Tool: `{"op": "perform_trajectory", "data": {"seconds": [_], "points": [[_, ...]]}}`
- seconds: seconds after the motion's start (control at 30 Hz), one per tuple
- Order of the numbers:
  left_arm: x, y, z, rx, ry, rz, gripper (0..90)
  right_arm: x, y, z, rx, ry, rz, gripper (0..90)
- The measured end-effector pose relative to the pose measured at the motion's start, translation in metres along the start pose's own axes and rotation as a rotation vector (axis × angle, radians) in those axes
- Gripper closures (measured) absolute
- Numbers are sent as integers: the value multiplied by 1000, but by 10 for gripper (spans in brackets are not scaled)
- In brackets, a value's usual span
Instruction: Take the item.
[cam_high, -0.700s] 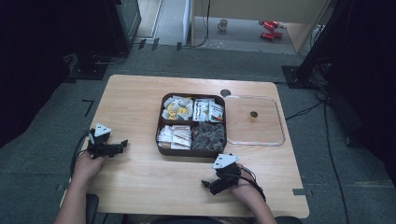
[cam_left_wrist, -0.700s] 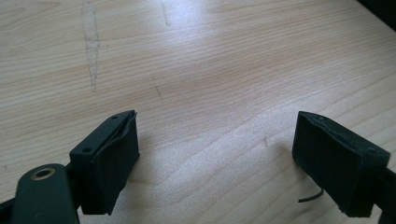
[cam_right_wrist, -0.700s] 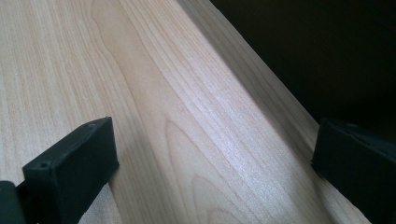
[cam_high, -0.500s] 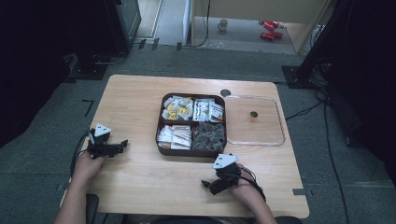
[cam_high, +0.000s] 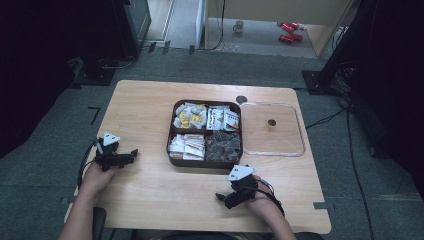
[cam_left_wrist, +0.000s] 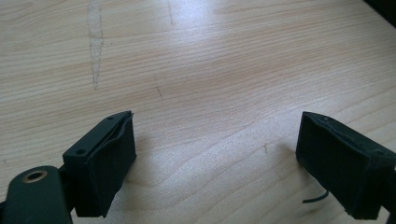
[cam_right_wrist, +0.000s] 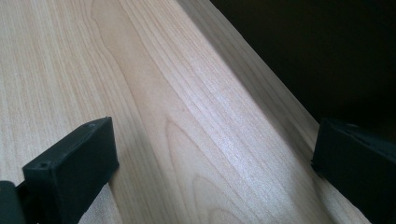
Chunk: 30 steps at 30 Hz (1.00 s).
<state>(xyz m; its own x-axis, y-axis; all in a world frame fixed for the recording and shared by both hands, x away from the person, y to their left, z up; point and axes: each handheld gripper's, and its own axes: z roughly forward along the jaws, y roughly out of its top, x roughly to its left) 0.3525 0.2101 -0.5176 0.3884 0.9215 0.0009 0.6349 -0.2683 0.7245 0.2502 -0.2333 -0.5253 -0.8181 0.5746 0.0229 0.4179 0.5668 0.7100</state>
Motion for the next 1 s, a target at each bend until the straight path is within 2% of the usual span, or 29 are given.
{"op": "perform_trajectory", "data": {"seconds": [0.3,0.37,0.43,0.47,0.5,0.6,0.67,0.73,0.83,1.0], "points": [[0,1,0,8,3,-2,117,0,0,0,-1,1,-1,0],[0,3,1,22,-6,8,118,0,0,0,-1,1,-1,0],[3,5,2,27,-45,48,128,0,0,0,-1,1,-1,0],[3,5,2,27,-45,48,135,0,0,0,-1,1,-1,0],[4,7,3,31,-63,65,135,0,0,0,0,2,-1,0],[3,8,3,32,-70,70,147,0,0,0,-1,2,-2,0],[3,11,3,37,-72,69,176,0,0,0,0,2,-2,0],[5,12,1,33,-94,57,247,0,0,1,0,2,-2,0],[6,14,0,37,-103,84,256,0,0,1,0,2,-2,0],[5,18,-4,10,-109,81,300,0,1,1,-1,3,-2,0]]}}
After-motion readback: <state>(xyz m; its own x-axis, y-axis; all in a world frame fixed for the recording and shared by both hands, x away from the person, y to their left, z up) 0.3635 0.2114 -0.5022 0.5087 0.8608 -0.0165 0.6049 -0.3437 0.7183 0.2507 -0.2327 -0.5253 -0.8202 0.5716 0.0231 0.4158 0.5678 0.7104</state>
